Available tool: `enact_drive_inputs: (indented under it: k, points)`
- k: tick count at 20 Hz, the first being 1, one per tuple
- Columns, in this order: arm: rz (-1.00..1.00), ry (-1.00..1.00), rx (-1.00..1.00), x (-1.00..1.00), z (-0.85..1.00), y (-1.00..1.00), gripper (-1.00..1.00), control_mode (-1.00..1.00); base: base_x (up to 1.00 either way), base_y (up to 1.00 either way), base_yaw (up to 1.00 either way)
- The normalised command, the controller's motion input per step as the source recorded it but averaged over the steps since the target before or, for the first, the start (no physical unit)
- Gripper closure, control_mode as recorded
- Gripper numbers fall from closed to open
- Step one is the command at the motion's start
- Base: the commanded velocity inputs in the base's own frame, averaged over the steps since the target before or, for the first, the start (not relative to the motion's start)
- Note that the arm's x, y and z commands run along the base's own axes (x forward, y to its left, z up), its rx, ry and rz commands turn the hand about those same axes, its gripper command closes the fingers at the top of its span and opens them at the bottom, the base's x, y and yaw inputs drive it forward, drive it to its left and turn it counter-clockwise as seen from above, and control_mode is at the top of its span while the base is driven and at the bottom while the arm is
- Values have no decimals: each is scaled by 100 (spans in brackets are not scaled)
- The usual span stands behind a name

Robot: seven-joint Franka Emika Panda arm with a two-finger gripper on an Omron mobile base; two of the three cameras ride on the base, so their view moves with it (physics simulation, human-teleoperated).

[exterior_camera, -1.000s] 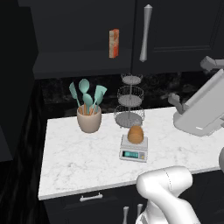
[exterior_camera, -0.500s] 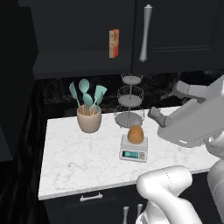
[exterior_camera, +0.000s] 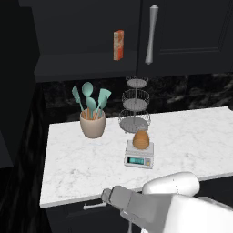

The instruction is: Pick the honey bottle and place it on the digital scale for weighing, and close the cabinet.

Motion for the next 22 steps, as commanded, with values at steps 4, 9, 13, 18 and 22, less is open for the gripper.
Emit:
enact_drive_inputs:
  k: [4, 9, 13, 18, 22]
  points:
    - [0, 14, 13, -3, -14, 100, -100, -100, 0, 0, 0]
    - [1, 17, 4, 11, -1, 100, -100, -100, 0, 0, 0]
    - [0, 12, 23, 14, -4, 91, -100, -100, 0, 0, 0]
    - [0, 16, 39, 4, 0, 29, -100, -100, 0, 0, 0]
    - [0, 28, 30, 34, -4, 6, -100, -100, 0, 0, 0]
